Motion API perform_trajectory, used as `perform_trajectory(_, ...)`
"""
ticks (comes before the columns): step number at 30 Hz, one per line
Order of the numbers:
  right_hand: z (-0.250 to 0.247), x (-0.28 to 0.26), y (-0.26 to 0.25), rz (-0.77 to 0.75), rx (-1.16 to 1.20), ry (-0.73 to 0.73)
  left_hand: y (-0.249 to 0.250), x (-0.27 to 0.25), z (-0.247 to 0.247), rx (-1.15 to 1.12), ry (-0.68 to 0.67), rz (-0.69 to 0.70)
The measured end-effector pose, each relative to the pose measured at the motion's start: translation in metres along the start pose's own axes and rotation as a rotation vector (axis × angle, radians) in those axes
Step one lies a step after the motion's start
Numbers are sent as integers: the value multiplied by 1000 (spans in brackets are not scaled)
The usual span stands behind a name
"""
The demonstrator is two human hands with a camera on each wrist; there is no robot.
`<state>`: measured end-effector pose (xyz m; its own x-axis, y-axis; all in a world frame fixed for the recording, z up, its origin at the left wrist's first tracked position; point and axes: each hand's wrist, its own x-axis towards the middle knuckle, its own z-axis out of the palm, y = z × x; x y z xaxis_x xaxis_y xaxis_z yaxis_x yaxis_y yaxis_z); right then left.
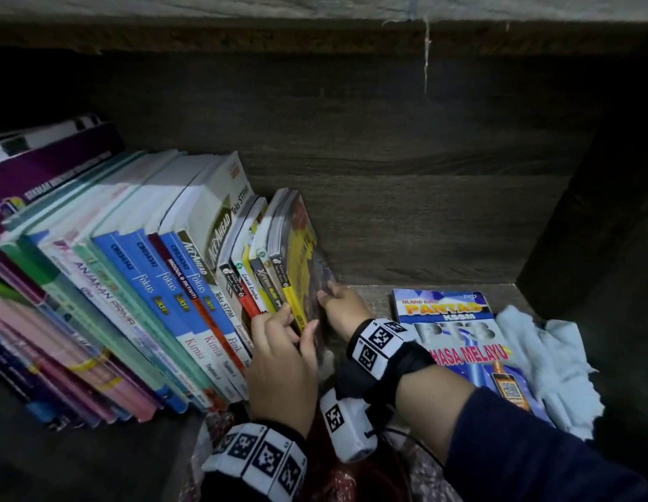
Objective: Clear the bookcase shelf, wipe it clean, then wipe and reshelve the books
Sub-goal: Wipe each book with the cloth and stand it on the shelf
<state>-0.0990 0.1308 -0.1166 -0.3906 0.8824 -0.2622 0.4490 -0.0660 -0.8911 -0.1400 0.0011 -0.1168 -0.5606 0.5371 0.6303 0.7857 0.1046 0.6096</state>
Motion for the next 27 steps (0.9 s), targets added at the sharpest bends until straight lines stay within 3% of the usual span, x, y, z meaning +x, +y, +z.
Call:
perform_trajectory(5, -4, -3, 7, 0, -20, -85, 3, -3, -2, 17, -29, 18)
perform_trajectory(12, -33, -28, 4, 51, 236, -94, 15, -11, -5, -29, -10, 13)
perform_trajectory(16, -86, -61, -8, -6, 239, 20, 22, -31, -4, -29, 55, -30)
perform_trajectory(18, -129, -75, -3, -77, 22, 153, 27, -44, 1, -39, 38, -12)
perform_trajectory(20, -174, -86, 13, -70, -400, 308, 36, -55, 11, -69, -122, 26)
perform_trajectory(22, -208, -93, 40, 84, -744, 409, 45, -60, 25, -98, -406, 21)
perform_trajectory(25, -228, -105, 76, 360, -783, 352, 47, -56, 49, 8, -786, 70)
perform_trajectory(27, -225, -110, 91, 376, -736, 299, 44, -54, 58, 97, -927, 80)
